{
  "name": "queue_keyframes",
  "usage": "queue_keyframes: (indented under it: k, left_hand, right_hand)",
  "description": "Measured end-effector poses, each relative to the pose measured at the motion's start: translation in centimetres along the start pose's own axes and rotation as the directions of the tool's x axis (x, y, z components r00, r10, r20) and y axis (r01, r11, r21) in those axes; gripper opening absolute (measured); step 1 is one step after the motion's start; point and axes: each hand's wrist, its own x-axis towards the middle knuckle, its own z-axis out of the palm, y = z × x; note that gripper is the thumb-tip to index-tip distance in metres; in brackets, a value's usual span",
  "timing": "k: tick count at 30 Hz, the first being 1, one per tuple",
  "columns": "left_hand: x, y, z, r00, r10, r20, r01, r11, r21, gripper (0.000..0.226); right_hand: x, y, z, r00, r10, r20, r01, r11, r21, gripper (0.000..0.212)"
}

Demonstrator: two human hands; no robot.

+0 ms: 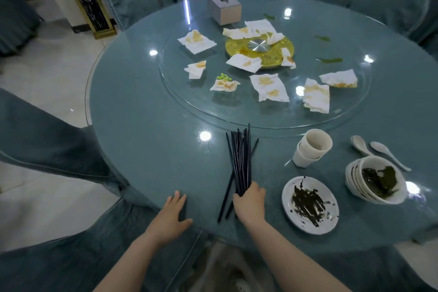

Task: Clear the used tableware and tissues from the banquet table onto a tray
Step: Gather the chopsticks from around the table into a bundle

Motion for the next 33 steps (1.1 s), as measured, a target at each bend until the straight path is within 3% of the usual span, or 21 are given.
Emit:
queue_keyframes:
  k: [8, 15, 19, 25, 29, 33]
  left_hand:
    - [-0.4, -0.1, -0.6, 0.999, 0.043, 0.019, -0.043, 0.999, 0.007, 0.076]
    - [-0.7, -0.2, -0.6, 0.998, 0.059, 0.012, -0.059, 0.998, 0.009, 0.075]
    - [-1.0, -0.4, -0.9, 0.998, 0.059, 0.027, -0.059, 0.998, -0.003, 0.073]
    - [-3.5, -0.5, -1.6, 0.997, 0.049, -0.062, -0.065, 0.956, -0.286, 0.064]
    - [-6.4, 0.1, -1.8, 0.983, 0.107, -0.151, -0.167, 0.862, -0.479, 0.052]
    - [-9.6, 1.6, -1.8, 0.956, 0.216, -0.197, -0.290, 0.783, -0.549, 0.040]
  right_hand:
    - [-0.2, 1.6, -0.8, 0.988, -0.076, -0.138, 0.061, 0.992, -0.114, 0.048]
    - [-1.2, 3.7, -1.4, 0.982, -0.151, -0.114, 0.117, 0.958, -0.263, 0.028]
    - [-1.6, 3.8, -2.0, 0.982, -0.157, -0.102, 0.130, 0.963, -0.235, 0.035]
    - [-4.9, 3.9, -3.2, 0.979, -0.183, -0.092, 0.170, 0.977, -0.128, 0.045]
    - [-9.4, 4.9, -3.5, 0.979, -0.162, -0.127, 0.165, 0.986, 0.008, 0.043]
    - [-14.6, 7.3, -4.5, 0.975, -0.164, -0.147, 0.174, 0.983, 0.061, 0.037]
